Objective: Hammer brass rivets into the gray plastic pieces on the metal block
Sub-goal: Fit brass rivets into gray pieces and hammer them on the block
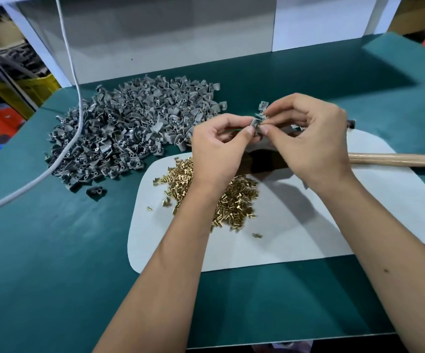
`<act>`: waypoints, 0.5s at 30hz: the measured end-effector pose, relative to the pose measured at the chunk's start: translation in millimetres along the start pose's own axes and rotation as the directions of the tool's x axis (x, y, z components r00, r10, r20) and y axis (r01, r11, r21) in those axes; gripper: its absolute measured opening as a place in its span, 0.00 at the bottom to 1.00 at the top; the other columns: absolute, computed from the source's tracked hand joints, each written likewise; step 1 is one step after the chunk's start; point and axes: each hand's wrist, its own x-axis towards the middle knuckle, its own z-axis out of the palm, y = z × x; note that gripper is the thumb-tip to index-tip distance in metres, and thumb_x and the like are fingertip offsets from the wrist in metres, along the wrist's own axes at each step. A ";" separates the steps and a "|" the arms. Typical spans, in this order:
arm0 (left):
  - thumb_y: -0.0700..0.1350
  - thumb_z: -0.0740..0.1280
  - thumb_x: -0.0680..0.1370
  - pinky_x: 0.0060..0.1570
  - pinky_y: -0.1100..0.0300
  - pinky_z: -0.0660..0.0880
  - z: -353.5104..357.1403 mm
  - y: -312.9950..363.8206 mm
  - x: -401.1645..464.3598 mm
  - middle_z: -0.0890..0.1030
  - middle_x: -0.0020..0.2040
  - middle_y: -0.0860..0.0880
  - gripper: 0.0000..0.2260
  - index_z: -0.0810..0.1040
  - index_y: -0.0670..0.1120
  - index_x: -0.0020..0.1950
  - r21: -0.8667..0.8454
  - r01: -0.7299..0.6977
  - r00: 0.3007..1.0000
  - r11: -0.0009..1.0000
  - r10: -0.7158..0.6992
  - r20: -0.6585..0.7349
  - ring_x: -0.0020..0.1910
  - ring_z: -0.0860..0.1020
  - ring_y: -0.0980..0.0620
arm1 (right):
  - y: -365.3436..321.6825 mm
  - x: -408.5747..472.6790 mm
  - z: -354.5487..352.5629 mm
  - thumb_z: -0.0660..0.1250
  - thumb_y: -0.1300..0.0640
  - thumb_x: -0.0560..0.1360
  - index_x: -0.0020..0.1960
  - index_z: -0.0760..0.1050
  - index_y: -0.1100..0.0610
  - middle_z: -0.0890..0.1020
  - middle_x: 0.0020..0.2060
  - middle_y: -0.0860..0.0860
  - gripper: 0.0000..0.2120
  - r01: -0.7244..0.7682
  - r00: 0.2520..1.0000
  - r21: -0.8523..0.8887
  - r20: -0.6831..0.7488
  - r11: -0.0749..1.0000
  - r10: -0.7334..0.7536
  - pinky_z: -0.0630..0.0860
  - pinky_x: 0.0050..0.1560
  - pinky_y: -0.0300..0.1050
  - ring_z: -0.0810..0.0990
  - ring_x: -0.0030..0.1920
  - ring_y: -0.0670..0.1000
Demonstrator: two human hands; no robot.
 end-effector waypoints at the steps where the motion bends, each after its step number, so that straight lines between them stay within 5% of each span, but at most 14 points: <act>1: 0.31 0.72 0.76 0.46 0.57 0.83 -0.1 -0.4 0.3 0.87 0.42 0.46 0.09 0.85 0.45 0.45 -0.006 0.006 1.000 1.000 -0.006 -0.001 0.40 0.86 0.50 | 0.0 0.0 0.7 0.77 0.63 0.70 0.48 0.84 0.56 0.86 0.39 0.44 0.08 0.001 1.000 0.000 -0.005 1.000 -0.001 0.83 0.49 0.44 0.86 0.43 0.41; 11: 0.30 0.73 0.75 0.48 0.55 0.83 0.7 -1.0 0.5 0.87 0.43 0.42 0.07 0.86 0.41 0.47 -0.026 0.024 1.000 0.999 -0.024 -0.010 0.42 0.86 0.49 | 1.4 -1.8 4.9 0.75 0.64 0.71 0.47 0.81 0.55 0.85 0.38 0.45 0.08 0.006 1.000 0.021 -0.020 1.000 -0.005 0.79 0.44 0.34 0.85 0.41 0.42; 15: 0.30 0.73 0.75 0.47 0.57 0.83 3.4 -0.9 -0.3 0.87 0.43 0.41 0.06 0.86 0.40 0.47 -0.023 0.030 0.999 0.999 -0.031 -0.027 0.41 0.86 0.50 | 0.6 -3.1 6.1 0.75 0.65 0.71 0.45 0.80 0.56 0.85 0.38 0.49 0.08 0.011 1.000 0.027 -0.030 1.000 -0.010 0.80 0.42 0.37 0.85 0.40 0.44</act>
